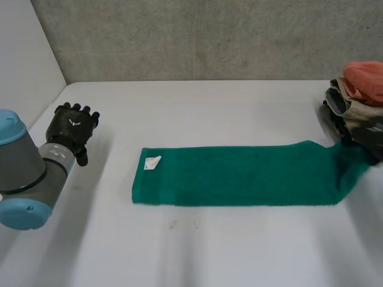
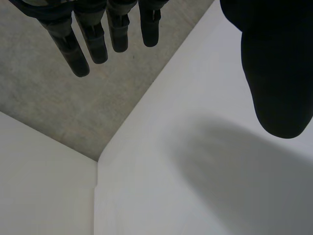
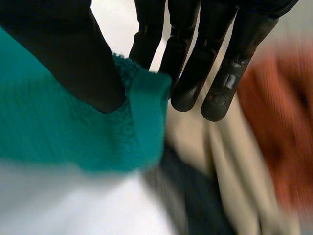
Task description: Fold the laundry.
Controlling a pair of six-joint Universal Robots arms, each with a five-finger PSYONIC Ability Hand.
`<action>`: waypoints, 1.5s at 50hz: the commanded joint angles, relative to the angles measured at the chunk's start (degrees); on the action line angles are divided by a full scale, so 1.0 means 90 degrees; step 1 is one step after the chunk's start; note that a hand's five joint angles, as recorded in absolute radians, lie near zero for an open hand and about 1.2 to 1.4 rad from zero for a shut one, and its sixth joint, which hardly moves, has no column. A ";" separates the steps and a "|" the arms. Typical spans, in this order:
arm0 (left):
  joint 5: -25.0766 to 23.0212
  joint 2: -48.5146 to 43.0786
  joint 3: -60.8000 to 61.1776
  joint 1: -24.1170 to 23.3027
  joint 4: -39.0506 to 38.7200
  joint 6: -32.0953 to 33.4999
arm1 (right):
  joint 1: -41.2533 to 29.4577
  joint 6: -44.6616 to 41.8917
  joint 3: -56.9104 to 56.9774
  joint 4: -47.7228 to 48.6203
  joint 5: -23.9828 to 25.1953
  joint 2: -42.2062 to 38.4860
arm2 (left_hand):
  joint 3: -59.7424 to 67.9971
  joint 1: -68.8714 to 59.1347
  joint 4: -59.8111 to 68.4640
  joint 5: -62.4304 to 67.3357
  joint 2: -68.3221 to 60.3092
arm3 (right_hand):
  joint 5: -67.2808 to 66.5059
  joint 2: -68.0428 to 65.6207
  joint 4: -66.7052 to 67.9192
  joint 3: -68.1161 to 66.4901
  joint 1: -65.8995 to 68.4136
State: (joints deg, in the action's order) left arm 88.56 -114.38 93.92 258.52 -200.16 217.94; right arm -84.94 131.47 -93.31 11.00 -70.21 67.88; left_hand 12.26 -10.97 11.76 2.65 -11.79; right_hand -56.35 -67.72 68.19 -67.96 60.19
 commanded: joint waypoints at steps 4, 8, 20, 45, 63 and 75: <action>-0.0006 0.0472 0.0121 0.0005 0.0013 -0.0435 | -0.3867 0.0383 0.1283 0.0729 0.0516 -0.0897 | -0.0252 0.0108 -0.0195 -0.0294 0.0199 | -0.1517 -0.1364 0.1313 -0.1338 0.2201; -0.0006 0.0610 0.0180 0.0015 0.0013 -0.0583 | -0.5004 0.0343 0.1929 0.1111 0.0692 -0.1730 | -0.0252 0.0108 -0.0195 -0.0294 0.0199 | -0.1517 -0.1364 0.1313 -0.1338 0.2201; -0.0016 0.0532 0.0141 -0.0073 -0.0006 -0.0622 | -0.5836 0.0460 0.2926 0.1268 0.0614 -0.2992 | -0.0252 0.0108 -0.0195 -0.0294 0.0199 | 0.3464 0.3617 -0.3669 0.3643 -0.2780; -0.0162 -0.0892 -0.1147 -0.2846 0.0004 -0.1891 | -0.3727 0.2843 -0.0052 0.0163 -0.1251 -0.0676 | -0.0060 -0.0084 -0.0003 -0.0102 0.0007 | 0.5152 0.5305 -0.5356 0.5330 -0.4467; 0.1291 -0.2428 -0.2448 -0.1997 0.0336 -0.0593 | -0.3746 0.2296 -0.0189 0.0594 -0.1349 -0.0970 | 0.0109 -0.0253 0.0165 0.0066 -0.0161 | 0.3132 0.3284 -0.3336 0.3310 -0.2447; 0.1392 -0.1267 -0.1287 -0.2152 0.0306 -0.0884 | -0.3736 0.1887 -0.0160 0.0730 -0.1466 -0.1155 | -0.0116 -0.0028 -0.0059 -0.0158 0.0063 | 0.0389 0.0542 -0.0593 0.0568 0.0296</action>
State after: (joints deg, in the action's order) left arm 105.70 -131.62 75.97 241.09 -197.38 213.47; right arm -118.71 150.39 -94.99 17.08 -82.95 58.71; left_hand 12.26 -10.96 11.76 2.64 -11.79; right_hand -33.83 -46.03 45.87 -45.92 42.67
